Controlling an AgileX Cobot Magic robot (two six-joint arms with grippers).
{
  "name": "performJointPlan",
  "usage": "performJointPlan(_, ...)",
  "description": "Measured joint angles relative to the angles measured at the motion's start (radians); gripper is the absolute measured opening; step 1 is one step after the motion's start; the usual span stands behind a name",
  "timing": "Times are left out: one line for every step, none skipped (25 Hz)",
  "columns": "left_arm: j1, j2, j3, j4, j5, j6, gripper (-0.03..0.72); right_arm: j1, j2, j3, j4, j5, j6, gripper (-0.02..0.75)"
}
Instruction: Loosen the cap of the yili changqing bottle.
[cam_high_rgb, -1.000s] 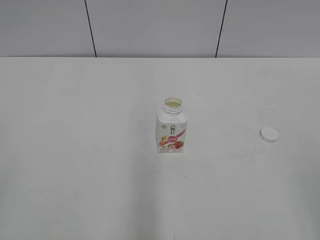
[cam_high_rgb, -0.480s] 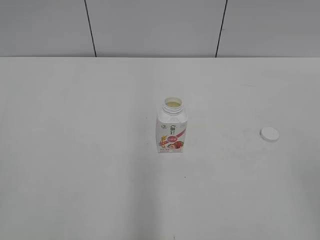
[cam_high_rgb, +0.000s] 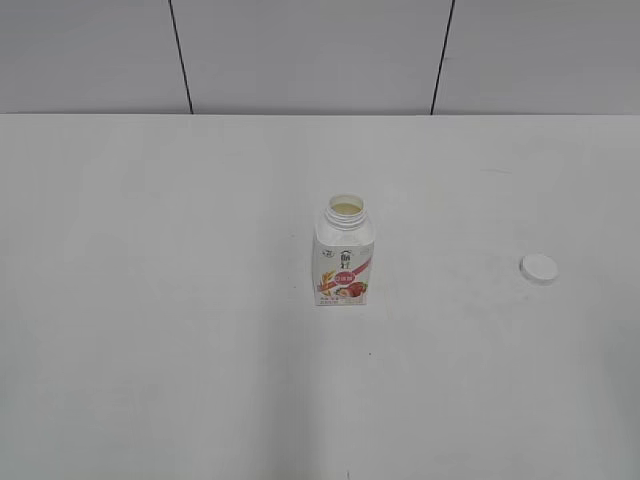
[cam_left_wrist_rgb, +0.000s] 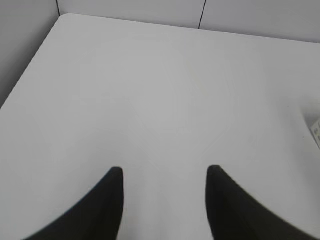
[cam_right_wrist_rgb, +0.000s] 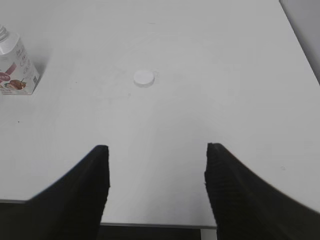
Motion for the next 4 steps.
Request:
performJointPlan(0.000,0.000,0.000,0.000,0.000,0.000,0.336,0.000,0.000,0.000,0.000,0.000,0.000,0.481)
performJointPlan(0.000,0.000,0.000,0.000,0.000,0.000,0.332,0.000,0.000,0.000,0.000,0.000,0.000,0.481)
performJointPlan(0.000,0.000,0.000,0.000,0.000,0.000,0.328,0.000,0.000,0.000,0.000,0.000,0.000,0.481)
performJointPlan(0.000,0.000,0.000,0.000,0.000,0.000,0.323,0.000,0.000,0.000,0.000,0.000,0.000,0.481)
